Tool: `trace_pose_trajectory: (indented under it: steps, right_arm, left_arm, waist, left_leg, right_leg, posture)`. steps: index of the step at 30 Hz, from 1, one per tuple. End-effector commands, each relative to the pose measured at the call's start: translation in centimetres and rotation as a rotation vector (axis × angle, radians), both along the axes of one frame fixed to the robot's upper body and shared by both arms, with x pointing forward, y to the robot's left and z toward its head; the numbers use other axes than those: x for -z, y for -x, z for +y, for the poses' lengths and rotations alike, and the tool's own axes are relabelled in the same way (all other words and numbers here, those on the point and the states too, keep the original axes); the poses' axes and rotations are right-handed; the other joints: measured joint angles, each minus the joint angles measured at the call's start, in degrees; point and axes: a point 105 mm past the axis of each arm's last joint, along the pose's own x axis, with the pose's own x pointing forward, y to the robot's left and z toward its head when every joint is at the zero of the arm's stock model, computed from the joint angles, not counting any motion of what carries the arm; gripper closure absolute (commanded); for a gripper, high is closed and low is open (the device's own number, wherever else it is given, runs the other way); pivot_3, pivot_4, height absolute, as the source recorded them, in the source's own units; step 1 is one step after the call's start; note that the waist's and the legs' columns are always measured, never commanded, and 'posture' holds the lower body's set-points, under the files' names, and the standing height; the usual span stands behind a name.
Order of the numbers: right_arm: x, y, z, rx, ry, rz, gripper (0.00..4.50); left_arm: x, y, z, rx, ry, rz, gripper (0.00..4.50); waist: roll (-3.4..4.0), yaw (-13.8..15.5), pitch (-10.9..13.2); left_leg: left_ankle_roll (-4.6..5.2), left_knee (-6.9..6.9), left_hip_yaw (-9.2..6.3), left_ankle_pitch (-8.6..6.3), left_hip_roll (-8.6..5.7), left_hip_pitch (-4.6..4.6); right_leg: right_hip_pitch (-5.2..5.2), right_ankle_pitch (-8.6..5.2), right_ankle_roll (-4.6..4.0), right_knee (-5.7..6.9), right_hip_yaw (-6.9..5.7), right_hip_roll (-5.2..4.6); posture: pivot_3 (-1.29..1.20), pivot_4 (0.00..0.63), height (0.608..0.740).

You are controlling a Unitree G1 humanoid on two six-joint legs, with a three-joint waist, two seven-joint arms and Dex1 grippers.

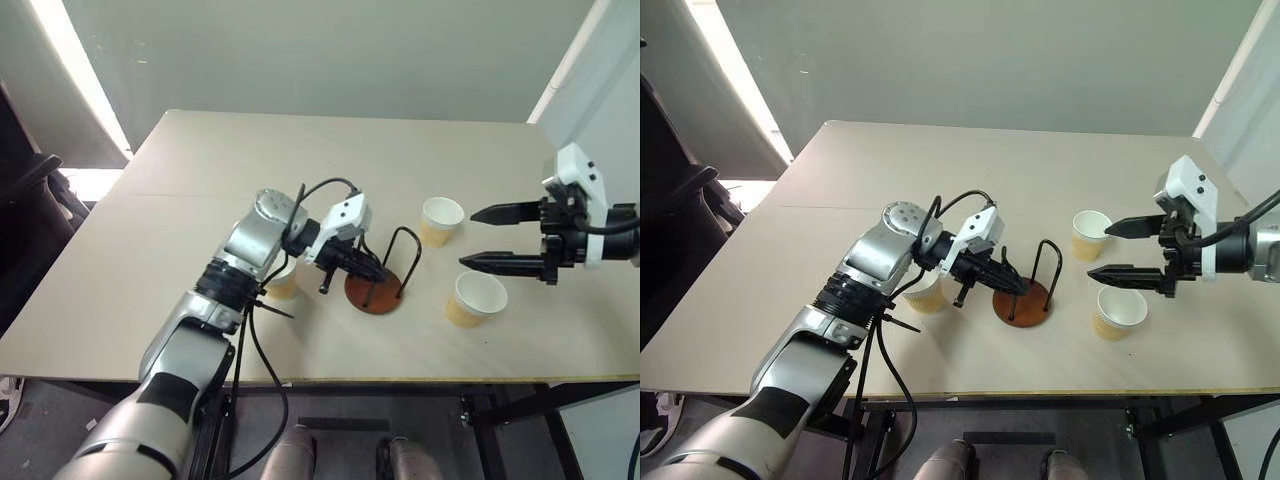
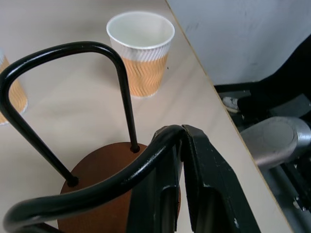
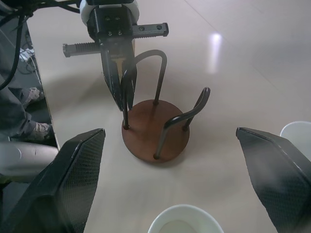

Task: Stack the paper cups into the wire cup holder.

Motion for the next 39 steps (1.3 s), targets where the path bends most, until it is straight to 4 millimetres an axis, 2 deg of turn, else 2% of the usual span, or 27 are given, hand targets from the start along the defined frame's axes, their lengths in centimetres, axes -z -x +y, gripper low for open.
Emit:
trace_pose_trajectory:
  steps: [1, 9, 11, 12, 15, 22, 23, 32, 39]
  right_arm:
    - [-1.3, 0.8, -0.6, 0.006, 0.025, -0.052, 0.00]
    - [-0.3, 1.7, -0.3, -0.019, 0.062, -0.017, 0.00]
    - [-0.2, 1.7, -0.2, -0.023, 0.060, -0.015, 0.00]
    - [-0.2, 1.7, -0.1, -0.025, 0.059, -0.015, 0.00]
    - [-0.1, 1.7, 0.0, -0.030, 0.059, -0.017, 0.00]
    - [0.0, 1.6, 0.3, -0.048, 0.062, -0.015, 0.00]
    - [0.0, 1.5, 0.3, -0.049, 0.063, -0.016, 0.00]
    - [0.0, 0.8, 0.4, -0.059, 0.076, -0.036, 0.00]
    - [0.5, -0.1, 2.1, -0.095, 0.057, -0.051, 0.00]
  left_arm:
    - [-1.1, 0.1, -0.7, 0.048, 0.007, -0.061, 4.47]
    - [-0.2, 0.2, -1.2, 0.081, -0.006, -0.059, 4.47]
    - [0.2, 0.2, -1.1, 0.087, -0.025, -0.059, 3.88]
    - [0.3, 0.2, -1.0, 0.088, -0.032, -0.063, 3.73]
    - [0.7, 0.1, -0.9, 0.090, -0.052, -0.078, 2.65]
    - [0.1, 0.1, -0.5, 0.113, -0.063, -0.125, 0.16]
    - [0.0, 0.1, -0.3, 0.114, -0.069, -0.131, 0.04]
    - [-0.7, 0.6, 1.5, 0.107, -0.123, -0.174, 0.04]
    - [-0.9, 0.7, 3.4, 0.055, -0.177, -0.249, 0.04]
  waist:
    - [0.00, 0.01, 0.00]
    - [0.00, -0.06, 0.00]
    - [0.00, -0.09, 0.00]
    - [0.01, -0.13, 0.00]
    - [0.01, -0.12, 0.00]
    - [0.01, -0.12, 0.00]
    - [0.01, -0.13, 0.00]
    - [0.01, -0.23, -0.01]
    - [0.03, -0.73, -0.01]
  left_leg:
    - [0.01, 0.02, 0.00, -0.01, -0.02, -0.01]
    - [0.27, 0.06, 0.23, -0.15, -0.37, 0.03]
    - [0.37, 0.08, 0.30, -0.21, -0.47, 0.05]
    - [0.41, 0.10, 0.31, -0.23, -0.52, 0.05]
    - [0.55, 0.20, 0.32, -0.31, -0.63, 0.00]
    - [0.66, 0.33, 0.33, -0.39, -0.64, -0.06]
    - [0.66, 0.34, 0.33, -0.39, -0.64, -0.05]
    - [0.69, 0.36, 0.33, -0.41, -0.64, -0.06]
    - [0.69, 0.35, 0.31, -0.42, -0.61, -0.05]
  right_leg:
    - [0.00, -0.01, 0.04, 0.00, 0.05, 0.00]
    - [-0.01, -0.25, 0.61, 0.01, 0.82, 0.01]
    - [-0.01, -0.28, 0.72, 0.01, 0.89, 0.01]
    - [-0.02, -0.28, 0.78, 0.01, 0.92, 0.00]
    - [-0.01, -0.31, 0.89, -0.01, 0.98, -0.09]
    - [-0.01, -0.34, 0.95, -0.01, 1.00, -0.12]
    - [-0.02, -0.34, 0.95, -0.01, 1.00, -0.12]
    - [-0.02, -0.35, 0.94, -0.02, 1.01, -0.12]
    - [-0.04, -0.38, 0.90, -0.01, 1.01, -0.12]
  posture:
    - [0.00, 0.150, 0.740]
    - [0.00, 0.150, 0.740]
    - [0.00, 0.150, 0.740]
    - [0.00, 0.150, 0.740]
    - [0.00, 0.150, 0.740]
    - [0.00, 0.150, 0.740]
    - [0.00, 0.150, 0.740]
    - [0.00, 0.150, 0.740]
    - [0.00, 0.150, 0.740]
